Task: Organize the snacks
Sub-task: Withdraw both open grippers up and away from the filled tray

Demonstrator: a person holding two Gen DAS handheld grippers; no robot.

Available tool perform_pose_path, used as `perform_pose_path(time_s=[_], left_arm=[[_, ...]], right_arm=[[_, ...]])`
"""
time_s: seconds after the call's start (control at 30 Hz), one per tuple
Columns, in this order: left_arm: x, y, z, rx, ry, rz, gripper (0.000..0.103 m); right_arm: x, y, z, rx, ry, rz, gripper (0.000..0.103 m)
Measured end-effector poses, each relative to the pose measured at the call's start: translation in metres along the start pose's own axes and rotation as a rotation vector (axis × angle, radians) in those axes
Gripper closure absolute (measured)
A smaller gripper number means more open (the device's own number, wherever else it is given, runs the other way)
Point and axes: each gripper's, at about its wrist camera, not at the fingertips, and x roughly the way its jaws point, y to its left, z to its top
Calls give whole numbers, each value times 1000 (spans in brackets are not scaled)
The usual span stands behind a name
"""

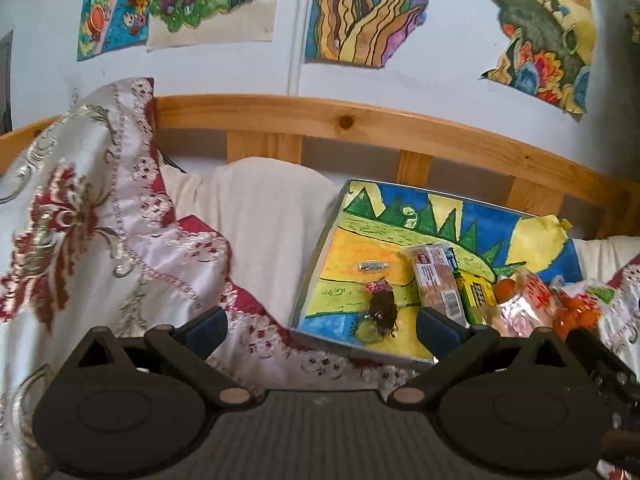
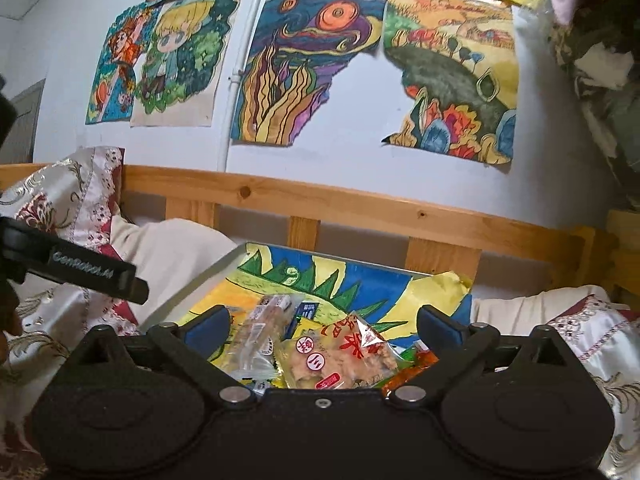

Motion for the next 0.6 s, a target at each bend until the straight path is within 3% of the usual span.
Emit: perform_pose_path(time_s=[0.23,0.6], left_arm=[[-39,11,-12,39,-54,-9,1],[-81,27,-39,33,-77,-34,1]], right_arm=[[-30,10,5,14,-6,-4,1],[-79,19,-1,25,23,1,1]])
